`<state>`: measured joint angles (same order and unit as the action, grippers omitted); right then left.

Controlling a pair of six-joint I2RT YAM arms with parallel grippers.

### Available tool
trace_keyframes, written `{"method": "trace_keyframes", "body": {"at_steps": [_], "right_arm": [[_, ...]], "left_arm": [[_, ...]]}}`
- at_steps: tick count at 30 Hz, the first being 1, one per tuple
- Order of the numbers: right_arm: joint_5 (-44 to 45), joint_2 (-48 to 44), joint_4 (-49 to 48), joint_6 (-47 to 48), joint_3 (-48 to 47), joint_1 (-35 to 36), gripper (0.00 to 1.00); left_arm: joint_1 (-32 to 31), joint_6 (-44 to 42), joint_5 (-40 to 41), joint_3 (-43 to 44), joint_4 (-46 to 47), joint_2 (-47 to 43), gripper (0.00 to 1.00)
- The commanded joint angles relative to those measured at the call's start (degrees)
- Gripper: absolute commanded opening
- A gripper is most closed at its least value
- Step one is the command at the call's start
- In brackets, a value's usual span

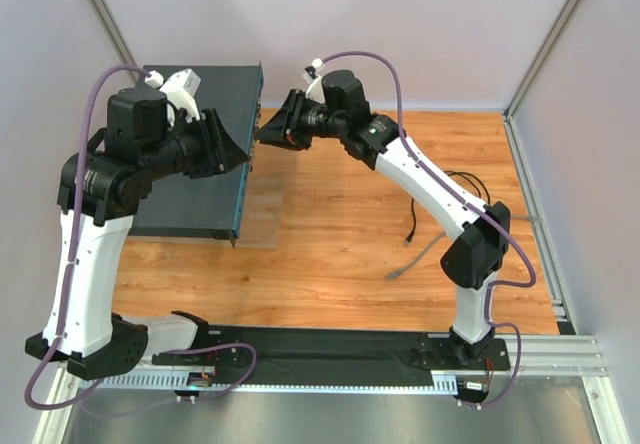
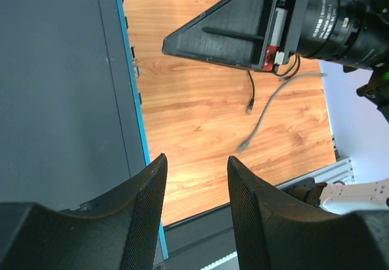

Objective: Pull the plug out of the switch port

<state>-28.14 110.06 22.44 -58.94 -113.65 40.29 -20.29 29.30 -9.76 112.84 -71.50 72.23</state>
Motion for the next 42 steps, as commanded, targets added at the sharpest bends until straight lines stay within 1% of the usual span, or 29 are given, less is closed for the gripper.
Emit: {"method": "trace_keyframes", "body": {"at_steps": [1, 4, 8, 12, 15, 17, 19, 22, 24, 25, 26, 28, 29, 30, 31, 32, 33, 34, 36, 37, 38, 42], "right_arm": [[2.8, 2.0, 3.7, -0.9, -4.3, 0.1, 0.28], [4.5, 3.0, 8.8, 0.3, -7.0, 0.7, 0.25], [7.0, 2.4, 15.3, 1.7, -6.9, 1.4, 0.23], [11.9, 1.2, 22.4, 4.3, -7.8, 1.2, 0.25], [11.6, -0.1, 22.0, 6.5, -6.7, 0.4, 0.27], [8.8, 0.2, 21.2, 7.2, -6.7, -0.2, 0.3], [7.4, 0.8, 21.4, 7.3, -7.4, -0.4, 0.32], [6.8, 0.9, 22.3, 7.8, -7.6, -1.1, 0.33], [6.7, -0.7, 22.8, 8.7, -5.2, -2.0, 0.33], [5.6, -1.2, 22.2, 8.9, -3.8, -2.8, 0.34], [4.3, -1.7, 20.1, 9.1, -1.8, -3.4, 0.36], [1.0, -1.8, 18.6, 8.3, -0.8, -4.1, 0.38], [-0.1, -1.8, 15.7, 7.5, -0.4, -4.2, 0.39], [-2.5, -1.7, 13.4, 4.9, 1.2, -4.1, 0.39], [-3.1, -1.7, 10.9, 2.9, 2.2, -3.9, 0.33], [-3.5, -1.5, 7.0, 1.6, 2.9, -3.7, 0.24], [-3.7, -0.8, 6.0, 0.6, 2.9, -3.6, 0.16], [-4.5, -0.2, 4.1, -0.6, 2.5, -3.3, 0.13], [-4.7, 1.8, 4.2, -1.4, 1.1, -3.1, 0.1], [-5.4, 2.4, 3.5, -2.4, 0.0, -2.9, 0.04], [-5.9, 3.0, 2.9, -3.0, -0.3, -2.9, 0.02], [-6.0, 4.4, 0.2, -4.8, -0.4, -2.3, 0.0]], "left_arm": [[-0.4, 0.7, -0.4, 1.2, 0.1, -0.7, 0.52], [-0.8, 0.7, 0.4, 1.9, -0.5, 0.2, 0.5], [-2.7, 0.3, 2.6, 4.2, -1.8, 2.1, 0.48], [-5.6, -0.1, 6.1, 11.9, -6.3, 8.0, 0.47], [-7.7, 0.4, 9.6, 16.1, -9.4, 11.5, 0.46], [-7.9, 0.3, 11.1, 18.0, -11.8, 13.3, 0.45], [-8.4, -0.6, 12.3, 21.8, -14.9, 16.3, 0.44], [-8.7, -2.2, 11.9, 27.2, -19.4, 20.8, 0.44], [-9.2, -2.5, 12.0, 27.5, -19.6, 22.0, 0.44], [-9.9, -2.6, 12.2, 27.4, -19.4, 22.1, 0.44], [-10.0, -2.5, 12.2, 27.2, -19.0, 22.2, 0.44], [-10.4, -1.7, 14.3, 27.0, -18.0, 21.5, 0.44], [-10.6, -1.7, 15.0, 25.8, -17.1, 21.0, 0.43], [-10.6, -1.8, 15.1, 24.6, -14.8, 19.6, 0.43], [-10.6, -2.0, 14.9, 23.6, -13.8, 19.2, 0.42], [-10.6, -1.8, 14.5, 22.5, -13.2, 18.8, 0.39], [-10.6, -1.8, 13.5, 22.6, -13.3, 19.1, 0.36], [-10.6, -1.7, 13.2, 22.7, -13.7, 19.4, 0.35], [-10.6, -1.9, 13.2, 23.2, -14.9, 20.1, 0.34], [-10.6, -1.8, 13.4, 23.0, -15.1, 20.1, 0.34], [-10.6, -1.9, 13.8, 22.5, -15.0, 20.0, 0.34], [-10.6, -2.0, 14.3, 21.2, -14.9, 19.5, 0.34]]}}
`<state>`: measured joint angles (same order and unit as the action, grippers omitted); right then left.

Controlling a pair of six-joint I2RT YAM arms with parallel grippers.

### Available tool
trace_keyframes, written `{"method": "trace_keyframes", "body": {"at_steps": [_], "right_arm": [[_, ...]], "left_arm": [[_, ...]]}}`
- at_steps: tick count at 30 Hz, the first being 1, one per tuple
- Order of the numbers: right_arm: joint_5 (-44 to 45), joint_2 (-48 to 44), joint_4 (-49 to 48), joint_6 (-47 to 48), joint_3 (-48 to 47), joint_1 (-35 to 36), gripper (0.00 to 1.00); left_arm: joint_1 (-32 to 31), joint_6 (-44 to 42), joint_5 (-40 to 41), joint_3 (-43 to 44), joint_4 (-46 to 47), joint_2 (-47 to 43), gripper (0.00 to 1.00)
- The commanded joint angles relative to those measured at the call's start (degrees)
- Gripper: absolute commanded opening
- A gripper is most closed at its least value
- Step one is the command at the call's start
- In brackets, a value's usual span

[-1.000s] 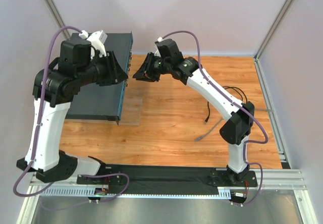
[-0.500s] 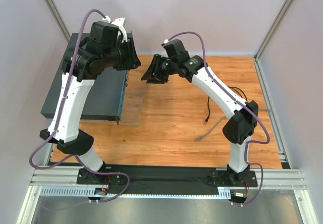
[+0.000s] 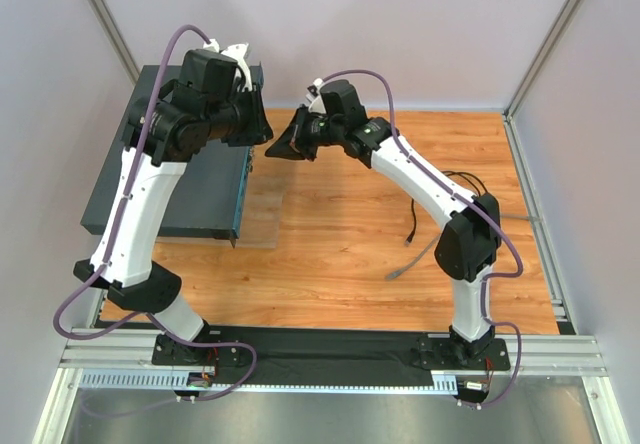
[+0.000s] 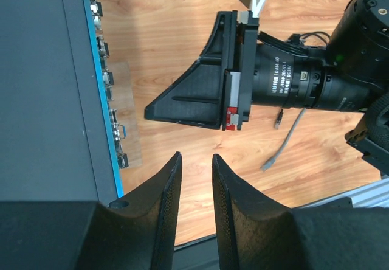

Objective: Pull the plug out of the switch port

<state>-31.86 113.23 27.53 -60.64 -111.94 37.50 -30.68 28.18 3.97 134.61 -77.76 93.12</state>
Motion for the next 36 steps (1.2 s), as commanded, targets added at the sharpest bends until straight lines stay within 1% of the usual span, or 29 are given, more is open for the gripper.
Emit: {"method": "trace_keyframes", "body": {"at_steps": [1, 5, 23, 28, 36], "right_arm": [[-2.4, 1.4, -5.2, -3.6, -2.6, 0.5, 0.0], [-2.3, 2.2, -4.9, -3.4, -3.3, 0.9, 0.0], [-2.8, 3.2, -6.1, -4.5, -3.2, 2.0, 0.0], [-3.9, 1.7, -11.0, -6.4, 0.4, 2.1, 0.0], [-5.1, 0.3, -13.6, -8.4, 2.7, 2.1, 0.0]], "left_arm": [[-0.3, -0.9, 0.4, -0.6, -9.1, -1.0, 0.32], [-0.3, -0.9, -0.5, -2.0, -9.5, -0.2, 0.3], [-0.3, -3.0, 3.8, -1.5, -10.0, 3.3, 0.31], [-0.3, -3.1, 5.8, -1.9, -10.2, 3.0, 0.32], [-0.3, -3.2, 6.4, -2.2, -10.3, 2.8, 0.31]]}}
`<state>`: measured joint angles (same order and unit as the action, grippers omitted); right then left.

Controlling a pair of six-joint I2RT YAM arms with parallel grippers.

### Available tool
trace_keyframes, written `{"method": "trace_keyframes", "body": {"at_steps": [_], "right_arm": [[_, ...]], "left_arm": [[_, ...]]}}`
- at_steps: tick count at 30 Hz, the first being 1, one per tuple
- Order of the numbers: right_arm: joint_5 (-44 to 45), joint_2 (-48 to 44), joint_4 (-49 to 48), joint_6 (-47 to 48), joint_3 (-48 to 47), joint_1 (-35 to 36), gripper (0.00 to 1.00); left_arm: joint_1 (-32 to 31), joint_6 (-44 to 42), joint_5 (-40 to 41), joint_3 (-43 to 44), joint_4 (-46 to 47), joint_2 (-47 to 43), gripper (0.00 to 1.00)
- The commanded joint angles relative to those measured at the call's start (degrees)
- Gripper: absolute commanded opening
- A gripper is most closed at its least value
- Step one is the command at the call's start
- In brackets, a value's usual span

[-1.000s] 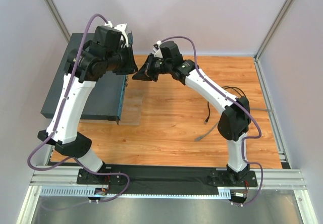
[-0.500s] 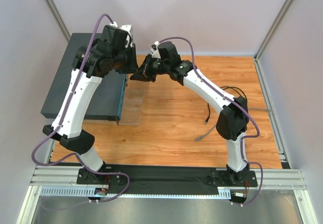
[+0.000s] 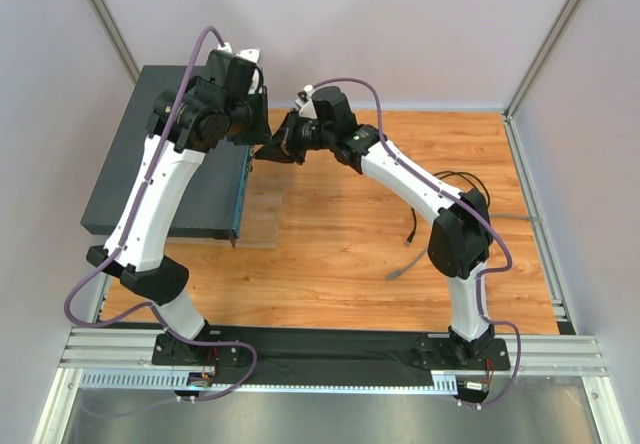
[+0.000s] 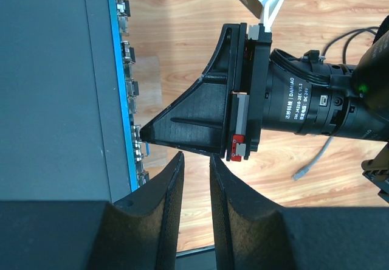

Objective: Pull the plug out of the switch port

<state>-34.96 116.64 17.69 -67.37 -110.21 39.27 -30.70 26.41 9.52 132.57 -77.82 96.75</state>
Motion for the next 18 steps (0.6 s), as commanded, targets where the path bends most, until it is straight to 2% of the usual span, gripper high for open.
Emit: {"method": "trace_keyframes", "body": {"at_steps": [1, 9, 18], "right_arm": [[-2.0, -3.9, -4.0, -1.5, 1.5, 0.4, 0.0], [-1.3, -6.8, -4.3, -0.7, 4.6, 0.3, 0.0], [-2.9, -7.7, -9.7, -3.3, 6.5, 0.4, 0.0]], "left_arm": [[-0.2, -1.5, 0.9, -0.1, -10.2, -0.9, 0.31], [-0.2, -1.5, 0.1, -1.3, -10.0, -1.6, 0.31], [-0.2, -1.1, 0.1, -3.6, -9.7, -1.9, 0.32]]}}
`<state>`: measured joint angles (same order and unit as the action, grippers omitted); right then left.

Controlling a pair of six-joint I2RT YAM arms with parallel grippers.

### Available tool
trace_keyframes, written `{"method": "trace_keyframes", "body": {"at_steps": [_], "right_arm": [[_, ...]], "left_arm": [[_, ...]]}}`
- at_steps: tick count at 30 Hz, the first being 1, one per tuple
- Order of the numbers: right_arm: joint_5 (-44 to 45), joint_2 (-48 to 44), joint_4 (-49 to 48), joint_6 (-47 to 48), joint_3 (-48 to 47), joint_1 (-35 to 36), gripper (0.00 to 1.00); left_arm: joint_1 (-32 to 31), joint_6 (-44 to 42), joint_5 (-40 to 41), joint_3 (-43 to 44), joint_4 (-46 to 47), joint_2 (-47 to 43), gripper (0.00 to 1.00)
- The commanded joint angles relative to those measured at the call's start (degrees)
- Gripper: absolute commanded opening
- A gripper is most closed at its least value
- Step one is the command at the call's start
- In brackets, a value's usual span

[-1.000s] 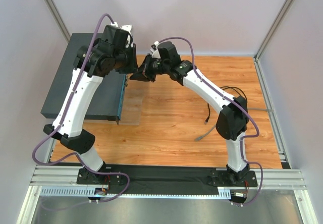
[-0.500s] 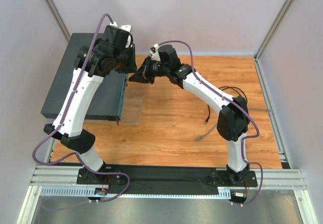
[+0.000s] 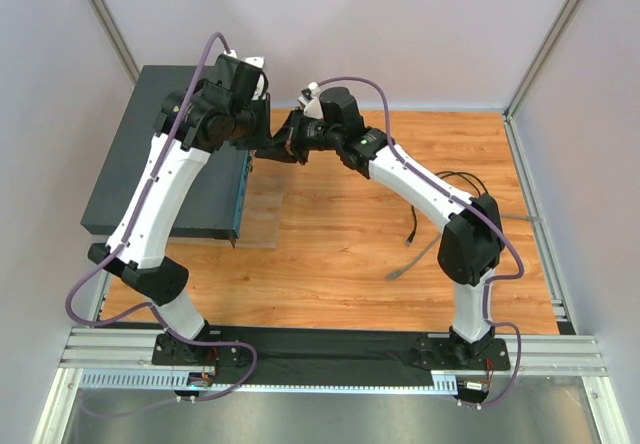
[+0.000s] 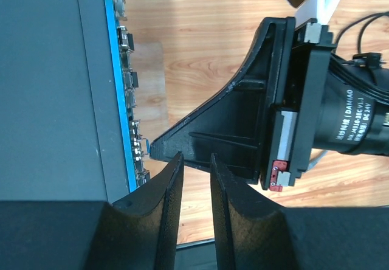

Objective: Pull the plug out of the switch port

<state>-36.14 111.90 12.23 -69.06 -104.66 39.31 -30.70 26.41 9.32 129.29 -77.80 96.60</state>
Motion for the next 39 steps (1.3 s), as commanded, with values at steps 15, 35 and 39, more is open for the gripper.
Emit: {"method": "trace_keyframes", "body": {"at_steps": [15, 35, 39], "right_arm": [[17.4, -20.2, 34.6, 27.2, 17.5, -6.3, 0.13], [14.6, -26.8, 31.0, 26.6, 29.3, -10.7, 0.13], [14.4, -26.8, 30.8, 26.5, 29.8, -10.7, 0.12]], "left_arm": [[-5.3, -1.1, 12.3, 6.1, -18.4, 5.7, 0.32], [-9.9, -4.9, 28.7, -4.7, -18.6, 2.4, 0.32], [-10.0, -6.2, 28.6, -5.5, -18.7, 2.3, 0.31]]}}
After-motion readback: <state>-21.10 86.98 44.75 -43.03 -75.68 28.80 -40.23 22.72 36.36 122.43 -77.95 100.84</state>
